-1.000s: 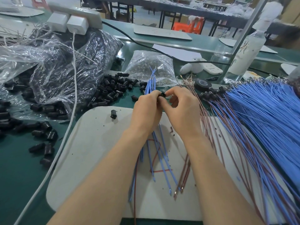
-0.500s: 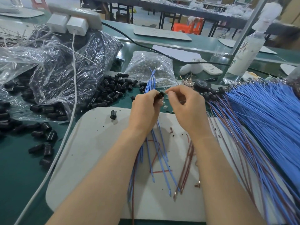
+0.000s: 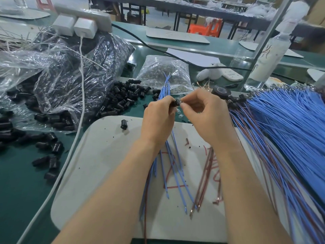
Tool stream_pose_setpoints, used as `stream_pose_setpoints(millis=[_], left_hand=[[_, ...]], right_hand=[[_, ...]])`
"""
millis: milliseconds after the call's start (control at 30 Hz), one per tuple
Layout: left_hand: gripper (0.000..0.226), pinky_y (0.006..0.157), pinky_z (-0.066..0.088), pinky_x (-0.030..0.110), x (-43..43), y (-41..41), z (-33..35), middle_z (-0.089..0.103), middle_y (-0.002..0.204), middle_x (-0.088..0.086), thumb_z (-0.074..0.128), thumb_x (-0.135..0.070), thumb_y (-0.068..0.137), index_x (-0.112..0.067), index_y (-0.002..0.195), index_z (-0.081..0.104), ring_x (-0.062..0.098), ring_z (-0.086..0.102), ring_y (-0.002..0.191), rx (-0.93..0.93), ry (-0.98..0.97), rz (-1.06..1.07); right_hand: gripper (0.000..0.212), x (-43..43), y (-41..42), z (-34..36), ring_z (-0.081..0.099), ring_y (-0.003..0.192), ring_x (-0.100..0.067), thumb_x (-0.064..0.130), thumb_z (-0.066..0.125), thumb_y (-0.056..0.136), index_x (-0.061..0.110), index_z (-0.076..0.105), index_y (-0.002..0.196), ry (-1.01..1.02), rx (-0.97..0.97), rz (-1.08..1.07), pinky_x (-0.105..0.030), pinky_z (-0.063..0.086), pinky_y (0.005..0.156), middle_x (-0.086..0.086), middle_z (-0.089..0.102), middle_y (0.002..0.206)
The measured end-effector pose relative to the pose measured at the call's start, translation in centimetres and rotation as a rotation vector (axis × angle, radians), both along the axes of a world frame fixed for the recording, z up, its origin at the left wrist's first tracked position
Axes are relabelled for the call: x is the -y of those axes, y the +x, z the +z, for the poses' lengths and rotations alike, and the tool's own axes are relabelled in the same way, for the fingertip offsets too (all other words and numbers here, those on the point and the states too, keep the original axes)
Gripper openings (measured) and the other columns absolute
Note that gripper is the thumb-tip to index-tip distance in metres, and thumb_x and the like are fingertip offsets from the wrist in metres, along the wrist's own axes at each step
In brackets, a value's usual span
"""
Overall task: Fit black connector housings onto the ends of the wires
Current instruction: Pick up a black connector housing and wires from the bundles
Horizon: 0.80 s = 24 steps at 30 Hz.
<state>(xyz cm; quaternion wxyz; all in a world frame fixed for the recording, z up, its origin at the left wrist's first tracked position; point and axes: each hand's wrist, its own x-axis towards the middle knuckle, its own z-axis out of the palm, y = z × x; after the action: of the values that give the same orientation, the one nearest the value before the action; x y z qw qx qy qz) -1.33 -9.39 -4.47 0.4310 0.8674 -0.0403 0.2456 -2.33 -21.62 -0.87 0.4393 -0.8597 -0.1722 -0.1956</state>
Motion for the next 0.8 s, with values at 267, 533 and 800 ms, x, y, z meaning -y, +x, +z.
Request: stream_pose_setpoints(millis=[267, 533, 800], left_hand=[[0.015, 0.066, 0.042, 0.039, 0.1, -0.1, 0.1, 0.067, 0.082, 0.013, 0.05, -0.012, 0.093, -0.006, 0.095, 0.063, 0.033, 0.057, 0.077, -0.006, 0.15, 0.059], [0.016, 0.064, 0.042, 0.036, 0.0, 0.1, -0.2, 0.068, 0.086, 0.008, 0.052, -0.016, 0.093, -0.015, 0.102, 0.064, 0.03, 0.059, 0.079, -0.046, 0.21, 0.04], [0.016, 0.071, 0.045, 0.025, -0.9, 0.2, -0.4, 0.063, 0.078, -0.009, 0.064, -0.019, 0.087, -0.021, 0.103, 0.069, 0.009, 0.056, 0.067, -0.083, 0.082, -0.174]], right_hand=[[0.008, -0.2, 0.1, -0.1, 0.061, 0.071, -0.005, 0.007, 0.066, 0.083, 0.013, 0.071, 0.085, -0.086, 0.018, -0.066, -0.018, 0.05, 0.072, 0.009, 0.065, 0.07], [0.011, -0.1, 0.4, -0.6, 0.066, 0.078, -0.015, 0.008, 0.066, 0.085, 0.01, 0.073, 0.092, -0.111, 0.013, -0.113, -0.029, 0.051, 0.08, -0.002, 0.072, 0.082], [0.01, 1.8, 1.7, -1.6, 0.064, 0.072, -0.002, 0.012, 0.069, 0.085, 0.019, 0.074, 0.09, 0.002, -0.144, -0.104, -0.01, 0.049, 0.073, 0.01, 0.068, 0.075]])
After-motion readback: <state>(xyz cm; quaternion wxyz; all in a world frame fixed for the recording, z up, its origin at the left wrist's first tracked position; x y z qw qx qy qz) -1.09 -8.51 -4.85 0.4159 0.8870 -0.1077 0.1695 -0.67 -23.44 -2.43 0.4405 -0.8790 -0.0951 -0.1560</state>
